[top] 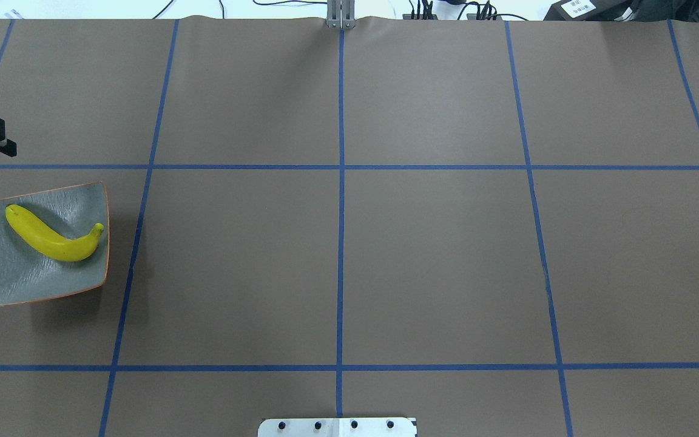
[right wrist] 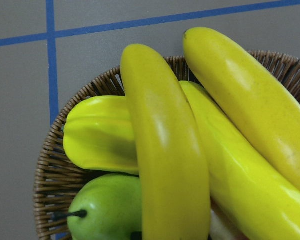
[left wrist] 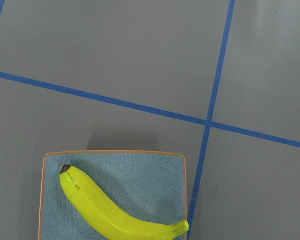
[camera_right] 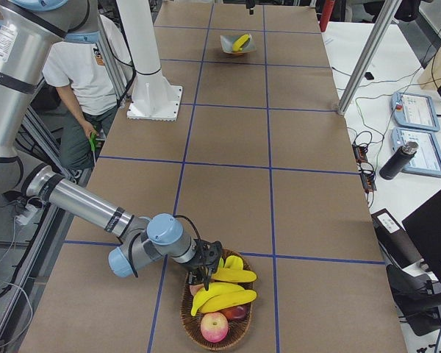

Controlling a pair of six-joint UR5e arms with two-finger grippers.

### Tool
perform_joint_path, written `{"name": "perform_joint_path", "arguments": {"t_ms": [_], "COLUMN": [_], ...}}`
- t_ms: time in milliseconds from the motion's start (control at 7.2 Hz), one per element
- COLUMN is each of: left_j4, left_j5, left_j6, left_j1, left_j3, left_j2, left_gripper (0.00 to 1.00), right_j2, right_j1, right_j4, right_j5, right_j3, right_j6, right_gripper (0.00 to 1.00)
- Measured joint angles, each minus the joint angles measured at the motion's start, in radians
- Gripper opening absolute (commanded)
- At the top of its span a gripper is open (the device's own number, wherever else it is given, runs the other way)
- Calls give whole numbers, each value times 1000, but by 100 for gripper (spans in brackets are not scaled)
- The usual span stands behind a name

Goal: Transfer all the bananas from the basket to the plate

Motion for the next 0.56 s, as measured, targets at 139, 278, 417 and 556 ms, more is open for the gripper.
{"name": "perform_joint_path", "arguments": {"t_ms": [139, 278, 417, 556], "left_j4": [0, 0, 0, 1], "left_j5": [0, 0, -3, -8], "left_j6": [-1, -3, -5, -6], "left_j1": [0, 0, 1, 2], "left_j3": [-1, -1, -1, 0], "left_j2": [-1, -2, -2, -3], "left_gripper": [100, 100, 100, 100], "right_j2": [-2, -6, -12, -17], "right_j1": [1, 4, 9, 14], "right_j4": [4, 4, 2, -3], "right_j5": [2, 3, 5, 15], "right_j3": [22, 53, 84, 121], "right_j6": [-1, -1, -2, -2], "right_gripper": [0, 0, 0, 0]}}
